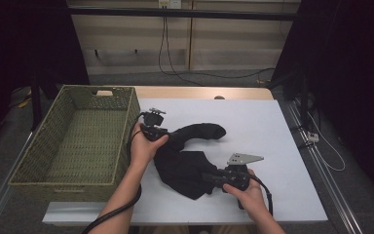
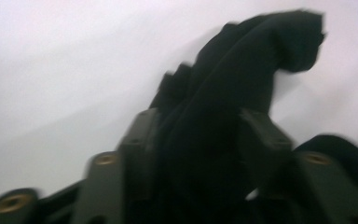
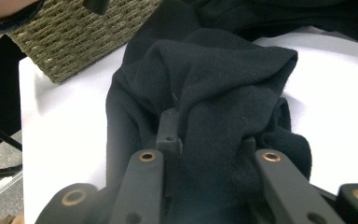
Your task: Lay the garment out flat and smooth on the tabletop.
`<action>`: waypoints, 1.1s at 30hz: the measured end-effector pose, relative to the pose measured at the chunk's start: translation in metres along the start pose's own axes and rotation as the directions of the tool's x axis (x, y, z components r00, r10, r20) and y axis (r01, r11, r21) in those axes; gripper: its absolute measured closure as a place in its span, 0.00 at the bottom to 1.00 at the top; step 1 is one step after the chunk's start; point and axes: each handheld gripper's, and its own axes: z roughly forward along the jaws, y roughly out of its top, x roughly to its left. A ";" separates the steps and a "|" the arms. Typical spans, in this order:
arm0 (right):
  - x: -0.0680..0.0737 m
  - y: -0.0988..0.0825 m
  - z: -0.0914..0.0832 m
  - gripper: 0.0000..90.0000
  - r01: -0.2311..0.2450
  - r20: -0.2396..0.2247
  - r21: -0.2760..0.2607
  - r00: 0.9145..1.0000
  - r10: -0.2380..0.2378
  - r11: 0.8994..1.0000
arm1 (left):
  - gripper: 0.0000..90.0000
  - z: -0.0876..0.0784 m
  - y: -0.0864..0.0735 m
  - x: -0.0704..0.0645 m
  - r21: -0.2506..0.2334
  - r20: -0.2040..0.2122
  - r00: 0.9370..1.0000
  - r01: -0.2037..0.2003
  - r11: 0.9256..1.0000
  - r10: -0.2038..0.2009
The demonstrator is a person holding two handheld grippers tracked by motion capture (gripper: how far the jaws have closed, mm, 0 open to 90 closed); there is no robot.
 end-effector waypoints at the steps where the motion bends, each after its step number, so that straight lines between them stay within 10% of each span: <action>1: 0.000 0.000 0.000 0.82 -0.003 -0.003 0.000 1.000 0.003 1.000 | 0.44 0.002 0.004 -0.002 -0.001 0.000 1.000 -0.017 1.000 0.017; 10: -0.002 -0.001 0.001 0.82 -0.011 -0.006 -0.003 1.000 0.011 1.000 | 0.44 0.036 0.024 -0.015 0.025 0.069 0.995 -0.071 0.997 0.069; 14: -0.003 0.000 0.003 0.82 -0.008 -0.006 0.003 1.000 0.008 1.000 | 0.70 0.043 0.029 -0.015 0.020 0.061 0.995 -0.082 0.996 0.081; 18: -0.003 0.001 0.004 0.82 -0.003 -0.007 0.010 1.000 0.003 1.000 | 0.92 0.036 0.035 -0.005 0.012 0.024 0.999 -0.024 1.000 0.023; 33: 0.004 0.005 0.004 0.84 0.006 -0.088 0.030 0.996 -0.003 1.000 | 0.92 0.033 0.016 0.043 0.033 -0.114 0.986 0.126 0.991 -0.121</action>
